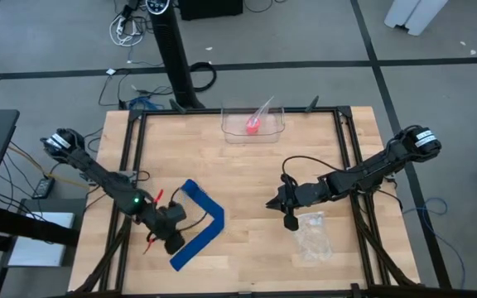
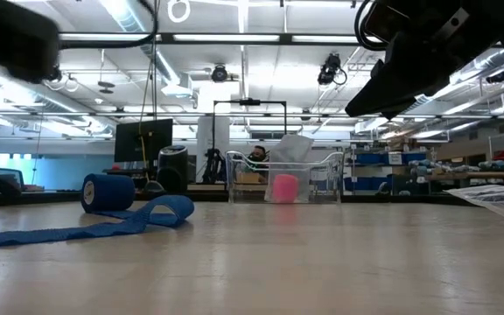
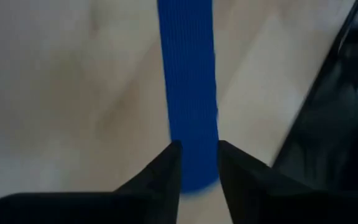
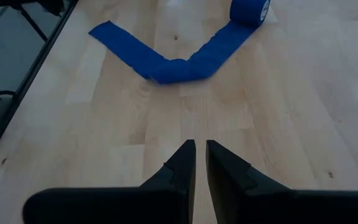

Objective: Roll bandage
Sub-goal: Roll the blue bandage

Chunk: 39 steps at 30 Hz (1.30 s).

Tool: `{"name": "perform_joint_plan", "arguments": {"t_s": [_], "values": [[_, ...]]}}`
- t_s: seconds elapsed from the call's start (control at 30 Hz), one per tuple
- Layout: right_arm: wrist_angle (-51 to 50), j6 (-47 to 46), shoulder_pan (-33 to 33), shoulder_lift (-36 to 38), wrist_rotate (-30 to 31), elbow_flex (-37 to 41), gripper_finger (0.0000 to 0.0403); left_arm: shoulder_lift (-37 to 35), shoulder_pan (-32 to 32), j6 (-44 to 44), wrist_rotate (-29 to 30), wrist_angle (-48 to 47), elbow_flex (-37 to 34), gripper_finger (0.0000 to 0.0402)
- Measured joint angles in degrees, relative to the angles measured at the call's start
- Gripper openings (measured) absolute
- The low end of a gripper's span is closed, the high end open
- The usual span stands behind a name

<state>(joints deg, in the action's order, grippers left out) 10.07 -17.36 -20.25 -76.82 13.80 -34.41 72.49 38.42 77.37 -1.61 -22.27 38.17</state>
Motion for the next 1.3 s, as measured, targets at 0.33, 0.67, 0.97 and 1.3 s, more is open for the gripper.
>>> {"name": "perform_joint_plan", "arguments": {"t_s": [0.33,0.67,0.97,1.3], "values": [[0.0,0.8,0.0,0.0,0.0,0.0,0.0041,9.2,5.9,6.1,-5.3,7.0,-0.1,0.0141],[0.1,0.9,0.0,0.0,0.0,0.0,0.0041,16.6,7.2,8.5,-8.8,12.5,0.2,0.0141],[0.1,0.9,0.0,0.0,0.3,0.0,0.0041,17.9,7.8,8.4,-6.1,12.0,0.2,0.0106],[0.1,1.3,0.0,0.0,0.3,0.0,0.0041,18.0,8.8,5.1,-2.2,10.1,0.7,0.0005]]}}
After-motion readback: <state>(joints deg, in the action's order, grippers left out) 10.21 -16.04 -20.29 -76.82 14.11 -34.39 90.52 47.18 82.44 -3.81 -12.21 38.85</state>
